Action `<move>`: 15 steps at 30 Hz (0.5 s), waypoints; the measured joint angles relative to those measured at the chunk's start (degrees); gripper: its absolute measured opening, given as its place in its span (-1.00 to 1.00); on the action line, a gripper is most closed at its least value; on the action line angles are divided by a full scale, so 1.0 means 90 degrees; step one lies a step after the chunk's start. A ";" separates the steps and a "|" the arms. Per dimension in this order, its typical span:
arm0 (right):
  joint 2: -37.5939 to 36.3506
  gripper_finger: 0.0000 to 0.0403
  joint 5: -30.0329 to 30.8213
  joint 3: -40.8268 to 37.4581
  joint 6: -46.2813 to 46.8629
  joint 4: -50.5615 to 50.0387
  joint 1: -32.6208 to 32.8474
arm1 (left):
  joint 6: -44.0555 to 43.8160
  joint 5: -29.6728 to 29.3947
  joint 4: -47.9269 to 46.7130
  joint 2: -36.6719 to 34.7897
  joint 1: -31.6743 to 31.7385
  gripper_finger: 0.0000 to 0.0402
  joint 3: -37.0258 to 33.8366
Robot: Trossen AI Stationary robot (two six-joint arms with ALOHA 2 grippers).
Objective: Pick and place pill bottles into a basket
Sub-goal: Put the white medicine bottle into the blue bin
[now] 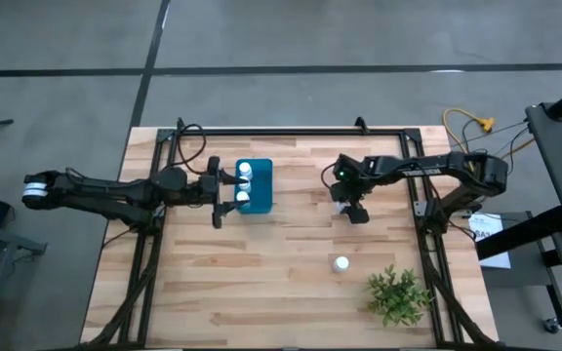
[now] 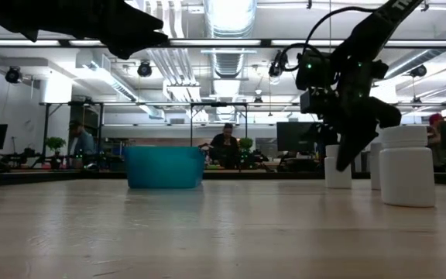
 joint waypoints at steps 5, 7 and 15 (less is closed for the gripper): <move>0.0035 0.09 0.0002 0.0000 0.0000 0.0030 0.0000 | -0.0014 0.0000 0.0013 0.0014 0.0000 0.19 0.0000; 0.0027 0.09 0.0009 0.0000 0.0000 0.0031 0.0000 | -0.0018 0.0000 0.0048 0.0034 0.0000 0.19 0.0000; 0.0008 -0.07 0.0012 0.0000 -0.0011 -0.0008 0.0000 | -0.0022 -0.0002 0.0048 0.0090 0.0000 0.19 0.0000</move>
